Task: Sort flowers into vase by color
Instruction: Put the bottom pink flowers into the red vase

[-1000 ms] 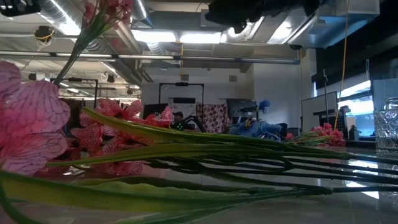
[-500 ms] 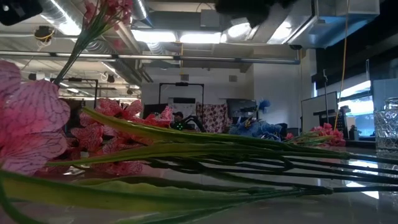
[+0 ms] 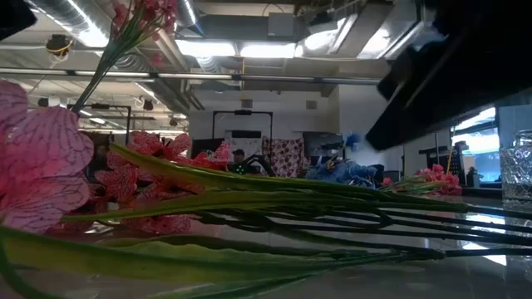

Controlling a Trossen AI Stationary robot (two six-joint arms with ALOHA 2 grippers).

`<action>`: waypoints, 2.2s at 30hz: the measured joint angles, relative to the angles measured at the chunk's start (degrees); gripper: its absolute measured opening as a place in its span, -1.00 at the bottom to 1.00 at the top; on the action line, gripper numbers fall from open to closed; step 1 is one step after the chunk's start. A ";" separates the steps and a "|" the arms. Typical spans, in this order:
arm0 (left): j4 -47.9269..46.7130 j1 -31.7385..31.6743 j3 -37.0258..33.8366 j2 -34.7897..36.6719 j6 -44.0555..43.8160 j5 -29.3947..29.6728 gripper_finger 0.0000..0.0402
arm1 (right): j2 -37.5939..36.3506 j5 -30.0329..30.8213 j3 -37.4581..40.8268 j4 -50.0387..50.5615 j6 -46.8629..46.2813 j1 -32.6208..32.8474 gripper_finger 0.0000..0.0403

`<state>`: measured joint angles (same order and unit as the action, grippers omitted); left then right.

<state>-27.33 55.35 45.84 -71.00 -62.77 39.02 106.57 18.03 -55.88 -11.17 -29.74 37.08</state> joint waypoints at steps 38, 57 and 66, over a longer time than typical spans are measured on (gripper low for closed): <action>-0.70 2.69 -0.02 -0.16 0.31 7.00 -0.09 | 9.68 -5.52 -19.41 17.12 12.01 -0.18 -0.13; -1.79 2.69 -0.02 -0.16 0.80 11.31 -0.09 | 15.20 -0.43 -20.61 17.02 3.01 0.28 -0.25; -1.77 4.81 -0.02 -0.14 1.89 20.59 -0.09 | 14.12 6.28 -20.41 16.59 4.84 -1.28 -0.90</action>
<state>-29.10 60.17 45.82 -71.14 -60.88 59.61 120.69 24.30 -76.28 5.42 -24.90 35.80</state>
